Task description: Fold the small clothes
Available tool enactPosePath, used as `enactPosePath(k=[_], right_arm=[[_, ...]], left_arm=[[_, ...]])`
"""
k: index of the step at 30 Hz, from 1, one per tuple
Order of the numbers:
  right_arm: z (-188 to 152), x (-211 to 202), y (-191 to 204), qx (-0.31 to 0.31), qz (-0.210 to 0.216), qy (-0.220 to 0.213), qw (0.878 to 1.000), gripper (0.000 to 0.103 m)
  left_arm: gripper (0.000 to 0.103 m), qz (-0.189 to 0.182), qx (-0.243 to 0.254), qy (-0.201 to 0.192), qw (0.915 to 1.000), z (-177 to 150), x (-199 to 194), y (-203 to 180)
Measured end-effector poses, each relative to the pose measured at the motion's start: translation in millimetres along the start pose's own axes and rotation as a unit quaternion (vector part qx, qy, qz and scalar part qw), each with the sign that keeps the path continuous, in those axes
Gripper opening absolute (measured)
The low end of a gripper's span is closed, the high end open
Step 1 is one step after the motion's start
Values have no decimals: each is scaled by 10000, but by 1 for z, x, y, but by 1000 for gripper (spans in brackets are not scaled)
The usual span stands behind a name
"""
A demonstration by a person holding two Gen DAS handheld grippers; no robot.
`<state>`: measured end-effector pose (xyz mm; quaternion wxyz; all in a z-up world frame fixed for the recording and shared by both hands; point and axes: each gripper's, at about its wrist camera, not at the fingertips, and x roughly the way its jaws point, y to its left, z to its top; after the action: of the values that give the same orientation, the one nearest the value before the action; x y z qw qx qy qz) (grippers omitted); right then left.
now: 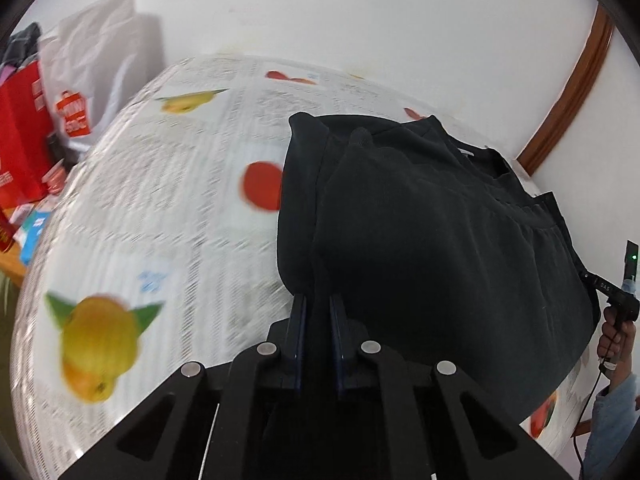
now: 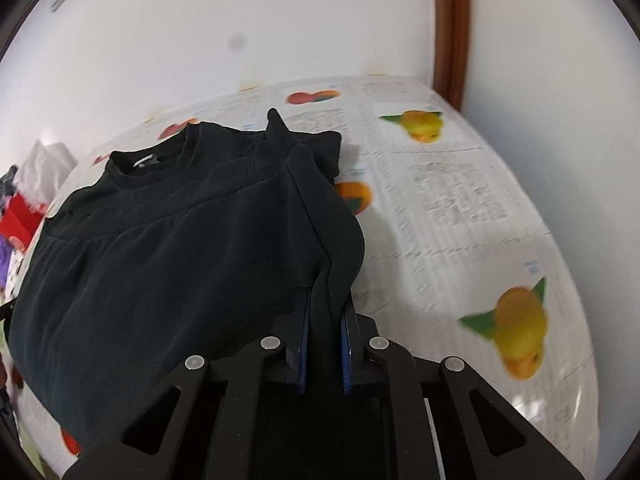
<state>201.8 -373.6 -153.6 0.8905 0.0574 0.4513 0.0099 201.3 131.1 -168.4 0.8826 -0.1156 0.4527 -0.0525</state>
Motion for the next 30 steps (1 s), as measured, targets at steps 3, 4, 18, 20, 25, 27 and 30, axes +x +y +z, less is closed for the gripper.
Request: enactPosePath(k=[3,4,18,20,25,27,30], right_arm=[[15,7,-17,69,-194,-52,9998,12],[19,9,-22,65,-239,-51,9997,12],[36,-11,-30,202,-1333,-335,9903,18],[31,-29,-18,237,-1392,-541,9885,23],[18,-48,51,44,-852,-630,9944,43],[9,-45,93,-210,-479,-593,9969,45],[-6,-34,151,-640,-160,-490,9966,46]], left_arm=[[11,-100,24,50,9999,14,15,-15],[11,-113,48,51,9999,17,19,-20],[12,197,266,-177,9993,22,11,-27],[12,477,214,-220,9984,14,-1,-12],[18,1027,129,-85,9946,-12,-17,25],[23,1155,105,-15,9932,-22,-20,34],[57,1278,230,-136,9914,-34,-28,42]])
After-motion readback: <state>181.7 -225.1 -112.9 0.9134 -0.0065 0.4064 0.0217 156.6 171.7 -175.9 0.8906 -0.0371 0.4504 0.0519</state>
